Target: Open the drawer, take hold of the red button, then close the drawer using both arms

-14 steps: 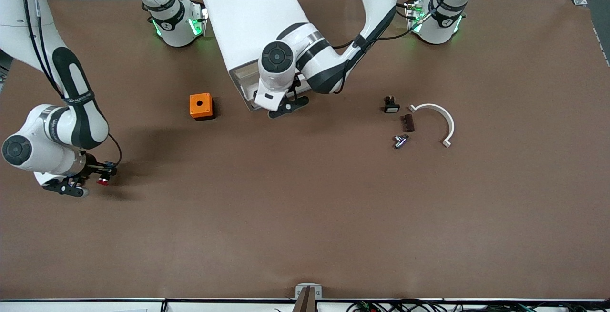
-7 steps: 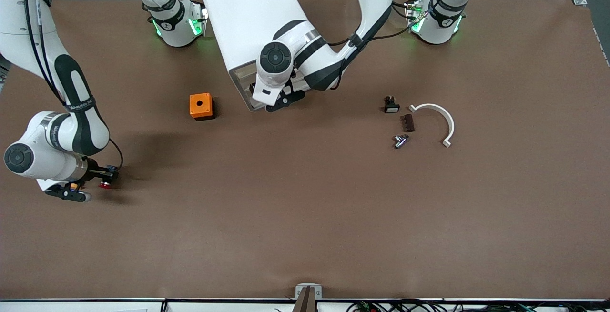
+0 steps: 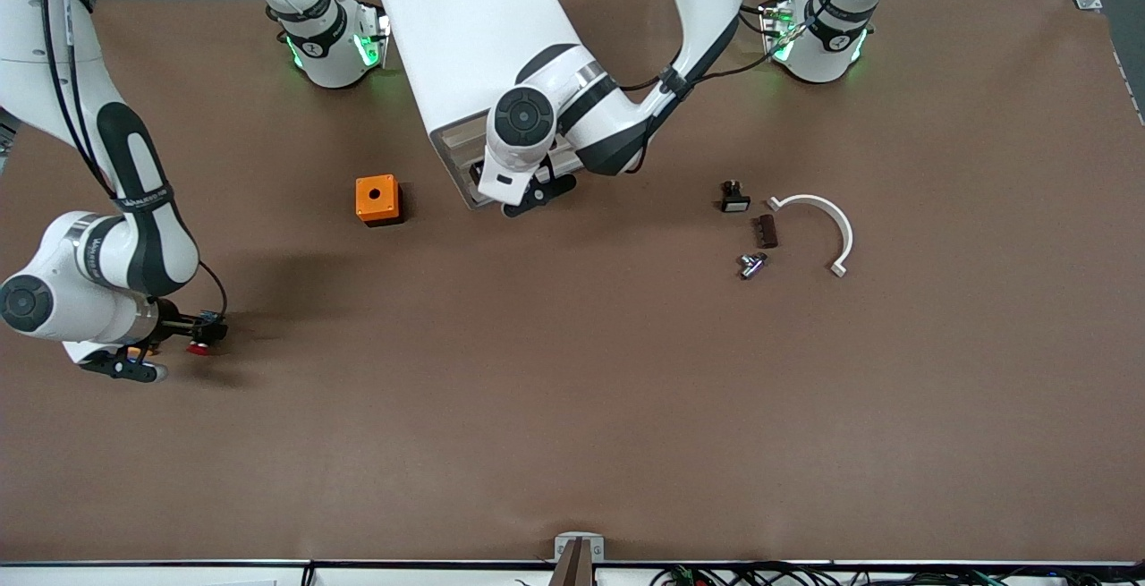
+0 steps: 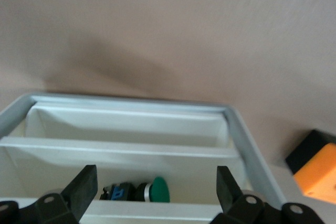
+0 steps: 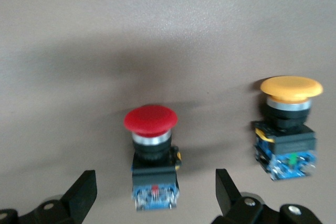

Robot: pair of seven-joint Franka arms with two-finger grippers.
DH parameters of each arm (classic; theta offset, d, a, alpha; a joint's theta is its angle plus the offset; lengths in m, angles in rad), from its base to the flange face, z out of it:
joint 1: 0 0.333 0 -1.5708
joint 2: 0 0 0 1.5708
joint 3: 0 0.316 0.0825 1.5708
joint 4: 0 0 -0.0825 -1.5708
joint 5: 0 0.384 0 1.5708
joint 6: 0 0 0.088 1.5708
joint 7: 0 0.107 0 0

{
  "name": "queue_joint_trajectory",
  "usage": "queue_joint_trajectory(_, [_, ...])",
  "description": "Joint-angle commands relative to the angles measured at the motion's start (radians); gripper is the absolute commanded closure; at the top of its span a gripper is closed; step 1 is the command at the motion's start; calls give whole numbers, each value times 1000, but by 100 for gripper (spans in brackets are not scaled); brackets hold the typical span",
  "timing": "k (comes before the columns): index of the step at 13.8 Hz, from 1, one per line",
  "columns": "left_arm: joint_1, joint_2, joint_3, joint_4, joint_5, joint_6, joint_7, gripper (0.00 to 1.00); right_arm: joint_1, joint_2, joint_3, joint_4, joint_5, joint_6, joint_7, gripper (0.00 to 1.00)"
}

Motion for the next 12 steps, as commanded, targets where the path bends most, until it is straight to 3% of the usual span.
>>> queue_joint_trajectory(1, [73,-55,-1,-6,-4,-13,6,0,-5,-110,15,78,-9,-217,-59,0])
queue_joint_trajectory(4, [147,-99,4,-6,33,-13,31,0,30,-285,23,95,-8,-400,-64,0])
queue_joint_trajectory(6, [191,-135,6,-10,135,-16,52,0,47,-400,23,95,6,-492,-63,0])
queue_joint_trajectory(8, [254,-181,4,-9,211,-106,57,0,48,-490,23,95,43,-567,-56,0])
queue_joint_trajectory(12, [415,-274,0,-12,277,-272,286,0,59,-540,31,110,54,-597,-55,0])
